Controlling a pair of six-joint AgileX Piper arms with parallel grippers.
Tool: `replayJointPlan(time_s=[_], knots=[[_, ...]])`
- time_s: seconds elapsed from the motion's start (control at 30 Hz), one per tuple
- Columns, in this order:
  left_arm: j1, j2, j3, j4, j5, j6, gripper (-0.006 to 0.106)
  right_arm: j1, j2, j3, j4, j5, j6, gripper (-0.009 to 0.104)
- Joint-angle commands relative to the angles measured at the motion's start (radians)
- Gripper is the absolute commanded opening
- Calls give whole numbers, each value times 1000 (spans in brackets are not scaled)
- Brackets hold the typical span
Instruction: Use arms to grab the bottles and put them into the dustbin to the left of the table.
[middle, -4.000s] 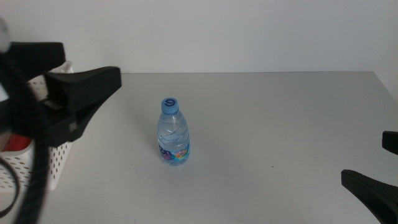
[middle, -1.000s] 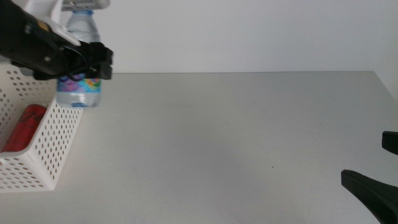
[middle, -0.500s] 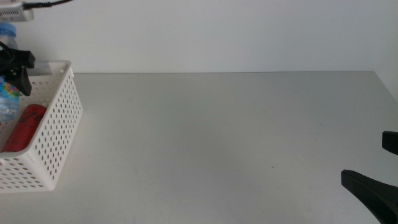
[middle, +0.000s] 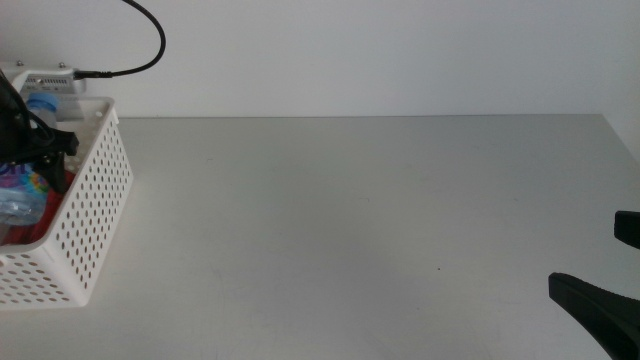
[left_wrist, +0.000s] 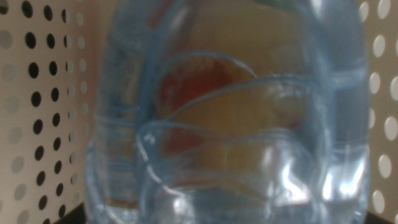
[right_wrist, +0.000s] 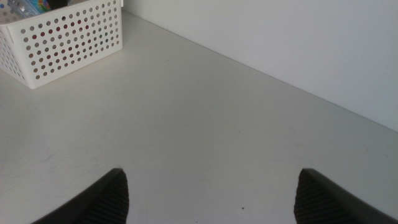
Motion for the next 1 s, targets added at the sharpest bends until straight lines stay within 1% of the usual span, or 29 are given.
replayJointPlan(time_s=[0.0, 0.13, 0.2, 0.23, 0.27, 0.57, 0.73, 0.83, 0.97], knots=[[3, -52, -42, -13, -35, 13, 34, 1, 2, -24, -1, -68, -13, 68], [3, -50, -42, -15, -49, 26, 65, 1, 2, -24, -1, -68, -13, 68], [3, -51, -42, -17, -56, 26, 84, 1, 2, -24, -1, -68, -13, 68], [3, -51, -42, -21, -57, 26, 91, 1, 2, -24, -1, -68, -13, 68], [3, -51, -42, -34, -57, 24, 94, 1, 2, -24, -1, -68, -13, 68], [1, -110, -42, -98, -19, 24, 94, 1, 2, -24, -1, -68, -13, 68], [-12, -193, -42, -179, -23, 24, 94, 1, 2, -24, -1, -68, -13, 68], [-55, -250, -42, -205, -37, 37, 94, 1, 2, -24, -1, -68, -13, 68], [-161, -356, -18, -218, -136, 41, 92, 1, 2, -24, -1, -68, -13, 68]])
